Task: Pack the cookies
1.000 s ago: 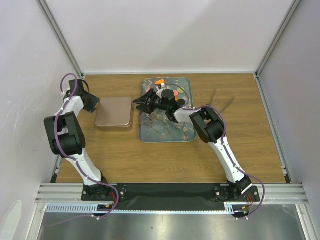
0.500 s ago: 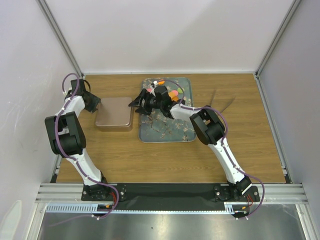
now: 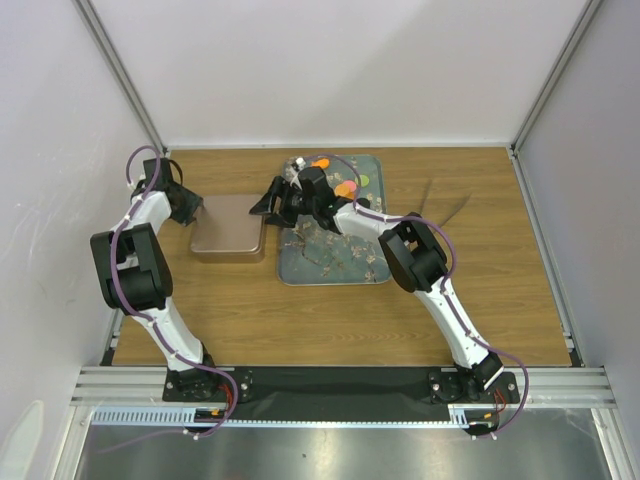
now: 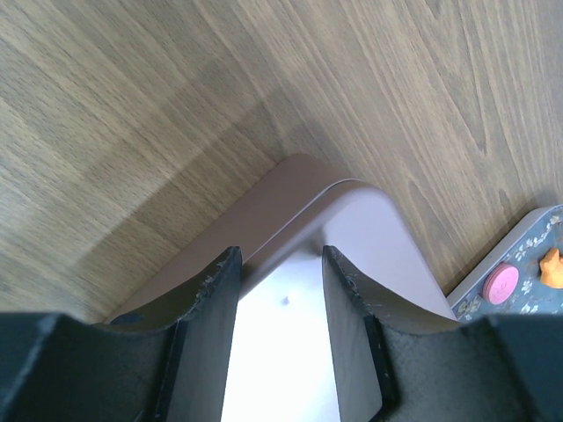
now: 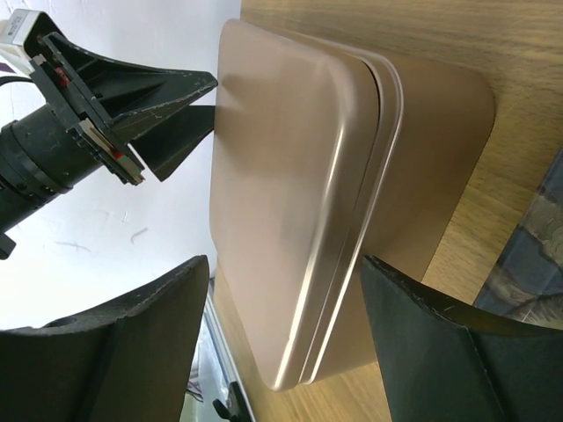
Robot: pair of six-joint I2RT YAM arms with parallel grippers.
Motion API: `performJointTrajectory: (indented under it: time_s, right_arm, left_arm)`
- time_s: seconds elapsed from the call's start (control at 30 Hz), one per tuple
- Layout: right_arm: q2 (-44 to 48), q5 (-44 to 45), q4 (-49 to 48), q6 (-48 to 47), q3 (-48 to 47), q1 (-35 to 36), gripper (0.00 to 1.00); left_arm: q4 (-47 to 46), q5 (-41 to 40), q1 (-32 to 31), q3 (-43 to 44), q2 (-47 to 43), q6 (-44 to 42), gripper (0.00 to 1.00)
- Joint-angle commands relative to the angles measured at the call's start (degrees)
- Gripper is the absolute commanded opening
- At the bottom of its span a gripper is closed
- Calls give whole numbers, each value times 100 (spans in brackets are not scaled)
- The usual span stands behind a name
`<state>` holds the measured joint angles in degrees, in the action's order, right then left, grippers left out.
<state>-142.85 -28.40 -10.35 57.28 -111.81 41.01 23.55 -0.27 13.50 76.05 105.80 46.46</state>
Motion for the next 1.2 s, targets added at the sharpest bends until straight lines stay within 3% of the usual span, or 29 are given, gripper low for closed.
performJointTrajectory:
  time_s: [0.0, 0.77, 1.17]
  right_arm:
    - [38, 80, 260, -225, -393, 56, 75]
    - [-173, 406, 1289, -753, -781, 214, 72]
    - [-279, 362, 1281, -735, -930, 319, 63]
  left_arm:
    - [0, -52, -75, -20, -130, -84, 47]
    - [88, -87, -216, 111, -103, -102, 47]
    - [202, -131, -313, 252, -77, -128, 48]
